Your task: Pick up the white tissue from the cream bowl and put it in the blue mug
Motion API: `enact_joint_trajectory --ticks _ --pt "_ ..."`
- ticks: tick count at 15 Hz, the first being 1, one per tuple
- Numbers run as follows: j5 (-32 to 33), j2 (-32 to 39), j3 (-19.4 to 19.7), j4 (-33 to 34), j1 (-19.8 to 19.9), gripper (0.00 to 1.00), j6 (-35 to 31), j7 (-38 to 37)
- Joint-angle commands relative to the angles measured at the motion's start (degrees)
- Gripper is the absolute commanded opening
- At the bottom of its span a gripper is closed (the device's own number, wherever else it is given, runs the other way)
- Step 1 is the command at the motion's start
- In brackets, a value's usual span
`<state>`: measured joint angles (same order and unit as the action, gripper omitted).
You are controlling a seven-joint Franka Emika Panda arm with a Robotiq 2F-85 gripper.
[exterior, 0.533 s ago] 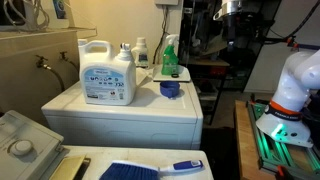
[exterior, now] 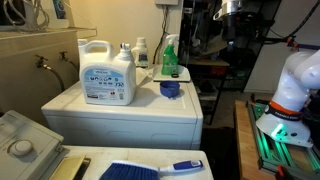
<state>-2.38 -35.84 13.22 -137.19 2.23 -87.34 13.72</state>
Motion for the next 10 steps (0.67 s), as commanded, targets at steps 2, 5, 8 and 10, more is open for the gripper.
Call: enact_joint_trajectory --ticks 2,5,8,10 --pt "-10.6 0.1 -2.8 -0.1 -2.2 1.00 -5.3 -0.5" --pt "-21.4 1.0 -8.8 0.0 -5.4 1.00 -17.4 -2.4" --pt "-16.8 10.1 -16.8 3.9 -8.3 1.00 -33.2 -1.6" --pt "-11.8 16.5 -19.4 6.8 -8.8 1.00 -41.4 -0.8"
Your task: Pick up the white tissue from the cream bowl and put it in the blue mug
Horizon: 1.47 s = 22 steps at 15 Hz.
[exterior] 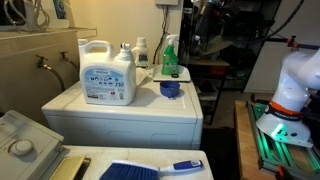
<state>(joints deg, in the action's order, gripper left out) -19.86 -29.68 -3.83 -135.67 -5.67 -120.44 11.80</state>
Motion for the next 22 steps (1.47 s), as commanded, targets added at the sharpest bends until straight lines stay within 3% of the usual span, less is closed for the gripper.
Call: enact_joint_trajectory --ticks 1,3,4,7,11,13,17,20,22 --pt "9.1 13.6 -3.3 6.7 -0.5 1.00 -12.2 0.9" --pt "18.4 20.4 -4.5 10.2 2.0 1.00 -19.1 -2.8" --pt "12.9 13.4 -2.9 5.4 -1.4 1.00 -16.0 -1.4" --pt "17.1 20.7 -3.0 9.6 0.3 1.00 -19.6 -2.1" --pt "19.6 22.8 -3.4 11.2 1.0 1.00 -21.4 -4.8" --pt "21.3 29.1 -3.3 15.4 1.6 1.00 -25.7 -7.4" --pt "34.2 42.2 -1.2 25.5 1.8 1.00 -33.4 -16.1" --pt "37.8 52.0 3.0 36.4 -0.1 1.00 -31.2 -19.8" --pt "35.9 57.3 4.6 43.1 -0.7 1.00 -27.9 -20.2"
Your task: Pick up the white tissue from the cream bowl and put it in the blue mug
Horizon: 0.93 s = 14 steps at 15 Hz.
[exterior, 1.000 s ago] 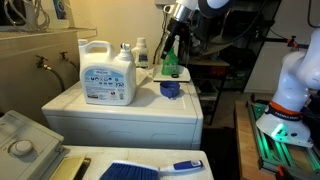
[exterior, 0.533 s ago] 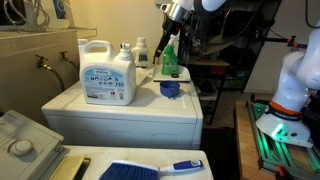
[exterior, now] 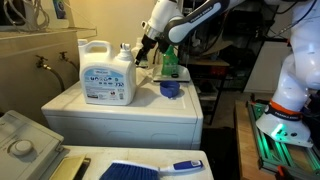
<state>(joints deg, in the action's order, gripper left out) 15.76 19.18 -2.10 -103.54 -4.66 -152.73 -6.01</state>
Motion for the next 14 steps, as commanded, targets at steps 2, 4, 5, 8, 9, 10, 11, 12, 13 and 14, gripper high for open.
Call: enact_joint_trajectory --ticks 2,4,5,8,9,10,11,12,13,14 --pt "-1.3 5.5 2.6 6.5 -1.3 1.00 2.3 -0.4" --pt "-1.4 7.5 2.9 8.6 -1.4 1.00 2.4 -0.4" --pt "-1.4 7.4 2.9 8.6 -1.5 1.00 2.4 -0.4" --pt "-2.4 7.8 2.4 8.6 -1.2 1.00 3.7 -0.1" --pt "-2.4 8.2 2.7 8.6 -1.4 1.00 3.6 -0.8" --pt "-2.8 9.0 2.8 8.9 -1.4 1.00 3.3 -1.4" --pt "-2.5 9.8 3.4 9.3 -1.7 1.00 2.7 -2.3" --pt "-2.7 10.6 3.6 9.6 -1.8 1.00 2.7 -2.6" --pt "-3.0 11.1 3.6 10.0 -1.8 1.00 3.3 -2.8" --pt "-4.0 11.5 3.1 10.4 -1.5 1.00 4.2 -2.2"
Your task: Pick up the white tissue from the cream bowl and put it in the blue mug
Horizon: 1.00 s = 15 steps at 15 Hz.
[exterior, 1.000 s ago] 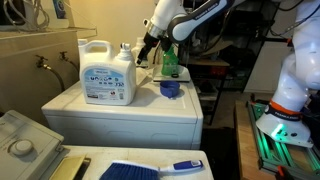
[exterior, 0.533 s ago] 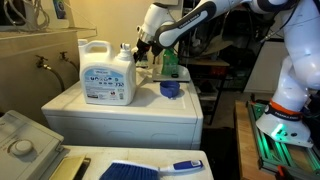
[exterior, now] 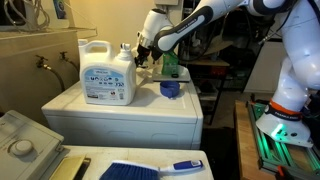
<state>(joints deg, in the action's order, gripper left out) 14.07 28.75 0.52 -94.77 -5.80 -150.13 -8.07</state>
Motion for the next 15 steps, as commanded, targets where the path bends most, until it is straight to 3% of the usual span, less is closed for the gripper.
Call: enact_joint_trajectory --ticks 1,2,4,12,15 --pt "-3.3 2.3 0.0 1.9 0.0 1.00 2.0 0.3" --pt "-4.7 2.4 -0.6 2.0 0.3 0.75 2.1 0.9" --pt "-6.2 2.5 -0.9 2.3 0.2 0.66 1.9 1.1" --pt "-8.6 2.2 -0.6 3.2 0.1 0.03 2.4 0.6" --pt "-8.7 1.7 -0.5 3.3 0.2 0.00 3.1 0.6"
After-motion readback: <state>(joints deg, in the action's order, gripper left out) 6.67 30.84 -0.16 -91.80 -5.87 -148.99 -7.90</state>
